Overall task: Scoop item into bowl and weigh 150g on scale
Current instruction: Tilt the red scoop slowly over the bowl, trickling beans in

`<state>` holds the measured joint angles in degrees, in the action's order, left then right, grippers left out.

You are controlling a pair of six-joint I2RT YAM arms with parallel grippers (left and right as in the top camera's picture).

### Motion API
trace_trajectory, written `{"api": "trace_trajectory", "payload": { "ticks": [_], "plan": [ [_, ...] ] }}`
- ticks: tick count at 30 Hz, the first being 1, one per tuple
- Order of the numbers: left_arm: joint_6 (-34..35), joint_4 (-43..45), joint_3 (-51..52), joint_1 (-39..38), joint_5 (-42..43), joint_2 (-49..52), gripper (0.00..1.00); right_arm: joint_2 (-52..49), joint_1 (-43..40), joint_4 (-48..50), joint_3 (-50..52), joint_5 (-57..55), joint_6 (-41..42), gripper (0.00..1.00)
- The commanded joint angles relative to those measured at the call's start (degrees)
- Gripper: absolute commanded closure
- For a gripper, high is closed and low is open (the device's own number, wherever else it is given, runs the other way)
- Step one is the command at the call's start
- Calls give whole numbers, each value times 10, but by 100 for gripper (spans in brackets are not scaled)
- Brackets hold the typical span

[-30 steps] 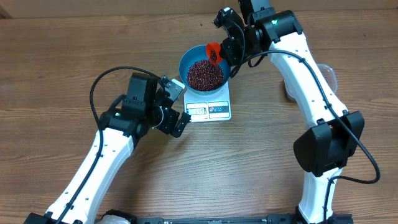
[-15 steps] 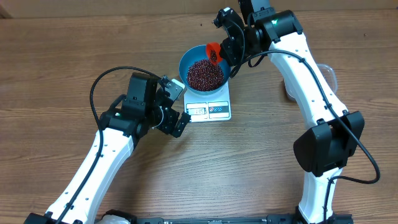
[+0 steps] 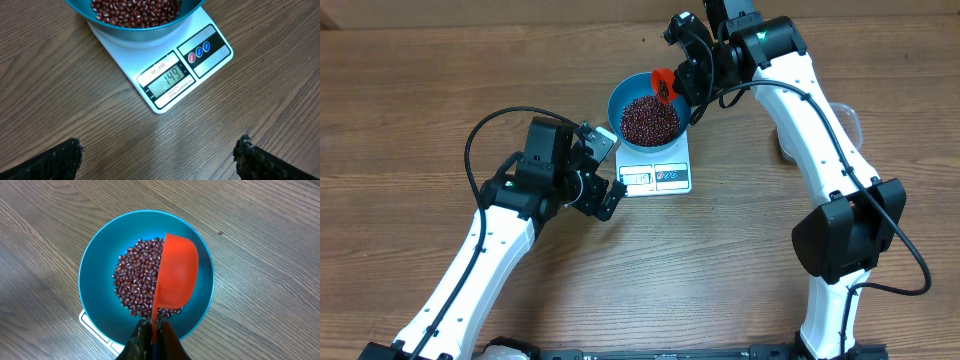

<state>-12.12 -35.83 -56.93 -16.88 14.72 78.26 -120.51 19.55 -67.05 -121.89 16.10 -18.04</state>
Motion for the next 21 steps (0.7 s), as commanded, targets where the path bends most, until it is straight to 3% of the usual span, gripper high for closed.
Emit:
{"api": "trace_trajectory", "payload": {
  "ticks": [1,21],
  "plan": [
    [6,0,1,0,1,4,0,15,3,2,-20,4,-3,96],
    [6,0,1,0,1,4,0,15,4,6,-20,-2,-63,96]
  ]
}}
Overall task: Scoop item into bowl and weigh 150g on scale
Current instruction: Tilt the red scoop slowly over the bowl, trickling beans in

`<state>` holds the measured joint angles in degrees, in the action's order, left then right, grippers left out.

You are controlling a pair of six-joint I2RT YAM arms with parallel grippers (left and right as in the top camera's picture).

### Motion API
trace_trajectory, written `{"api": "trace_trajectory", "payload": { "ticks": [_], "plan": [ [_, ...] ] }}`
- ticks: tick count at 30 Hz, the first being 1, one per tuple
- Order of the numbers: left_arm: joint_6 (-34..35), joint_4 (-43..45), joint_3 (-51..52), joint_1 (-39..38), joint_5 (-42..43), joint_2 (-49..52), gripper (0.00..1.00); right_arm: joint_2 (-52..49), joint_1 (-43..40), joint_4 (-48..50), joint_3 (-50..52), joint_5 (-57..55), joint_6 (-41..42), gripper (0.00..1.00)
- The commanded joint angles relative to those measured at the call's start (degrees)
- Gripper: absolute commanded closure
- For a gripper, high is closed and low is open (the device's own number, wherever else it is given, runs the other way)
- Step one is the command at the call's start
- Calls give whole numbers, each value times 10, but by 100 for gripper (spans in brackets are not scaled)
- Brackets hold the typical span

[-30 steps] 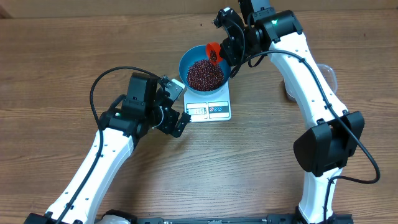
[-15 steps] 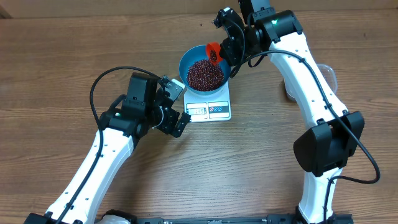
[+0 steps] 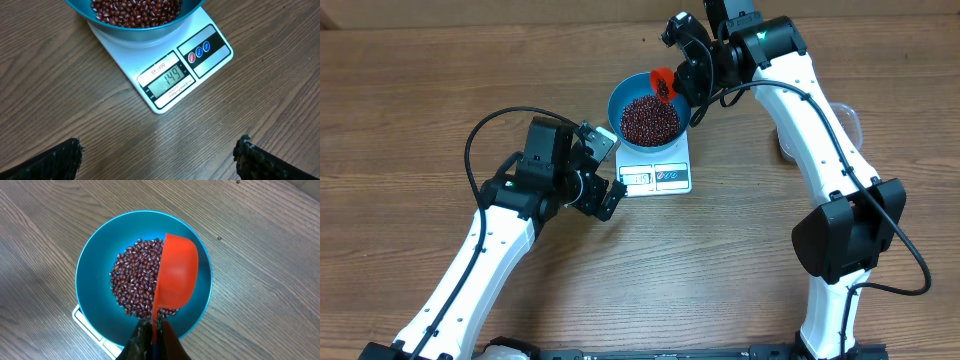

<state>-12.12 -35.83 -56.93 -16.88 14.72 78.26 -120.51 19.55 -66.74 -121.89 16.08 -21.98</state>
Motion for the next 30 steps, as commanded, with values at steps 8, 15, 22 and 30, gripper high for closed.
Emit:
{"api": "trace_trajectory", "payload": {
  "ticks": [8,15,22,30],
  "plan": [
    [6,0,1,0,1,4,0,15,4,3,-20,-2,-43,96],
    [6,0,1,0,1,4,0,15,4,3,-20,-2,-43,96],
    [6,0,1,0,1,4,0,15,4,5,-20,-2,-56,96],
    [6,0,1,0,1,4,0,15,4,10,-20,-2,-69,96]
  ]
}}
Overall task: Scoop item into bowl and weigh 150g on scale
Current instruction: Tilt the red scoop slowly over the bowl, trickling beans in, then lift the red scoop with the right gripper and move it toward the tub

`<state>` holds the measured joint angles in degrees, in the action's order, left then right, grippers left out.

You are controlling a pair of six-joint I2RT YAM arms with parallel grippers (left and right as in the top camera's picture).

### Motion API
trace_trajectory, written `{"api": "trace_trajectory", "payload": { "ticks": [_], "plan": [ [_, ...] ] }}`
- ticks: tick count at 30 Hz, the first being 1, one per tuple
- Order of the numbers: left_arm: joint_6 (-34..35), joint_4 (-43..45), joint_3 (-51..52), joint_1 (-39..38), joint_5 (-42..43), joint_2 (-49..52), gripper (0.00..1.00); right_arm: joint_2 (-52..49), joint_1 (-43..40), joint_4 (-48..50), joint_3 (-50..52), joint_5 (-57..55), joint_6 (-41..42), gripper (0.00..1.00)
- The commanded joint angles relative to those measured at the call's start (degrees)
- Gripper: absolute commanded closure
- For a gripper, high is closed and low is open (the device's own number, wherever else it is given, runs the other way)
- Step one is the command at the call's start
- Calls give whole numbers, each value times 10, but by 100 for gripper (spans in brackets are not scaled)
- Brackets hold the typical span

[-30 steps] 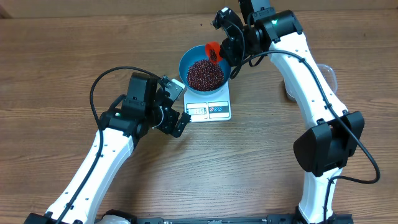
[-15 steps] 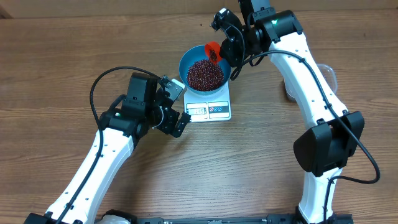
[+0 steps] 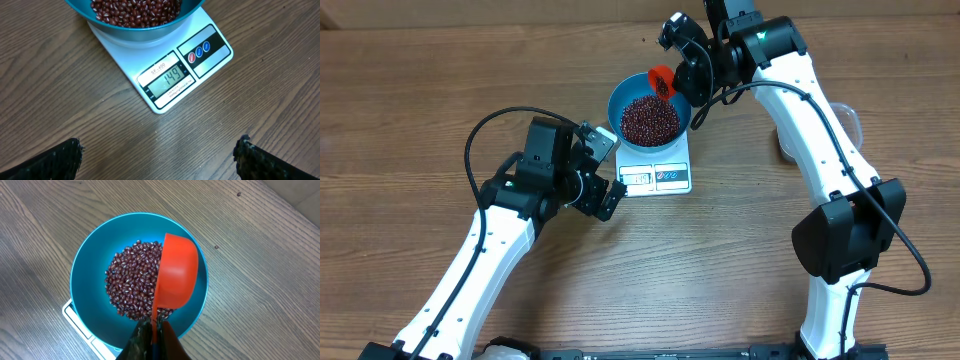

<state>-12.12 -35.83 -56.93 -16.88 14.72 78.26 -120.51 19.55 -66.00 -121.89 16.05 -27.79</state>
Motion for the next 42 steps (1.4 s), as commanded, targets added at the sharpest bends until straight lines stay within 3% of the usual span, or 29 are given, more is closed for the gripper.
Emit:
{"api": "trace_trajectory", "payload": {
  "ticks": [1,16,27,34,42],
  "plan": [
    [6,0,1,0,1,4,0,15,4,3,-20,-1,-11,96],
    [6,0,1,0,1,4,1,15,4,5,-20,0,-76,96],
    [6,0,1,0,1,4,0,15,4,1,-20,15,-76,96],
    [6,0,1,0,1,4,1,15,-6,-14,-20,111,40,96],
    [6,0,1,0,1,4,0,15,-52,-18,-20,203,101,96]
  ]
}}
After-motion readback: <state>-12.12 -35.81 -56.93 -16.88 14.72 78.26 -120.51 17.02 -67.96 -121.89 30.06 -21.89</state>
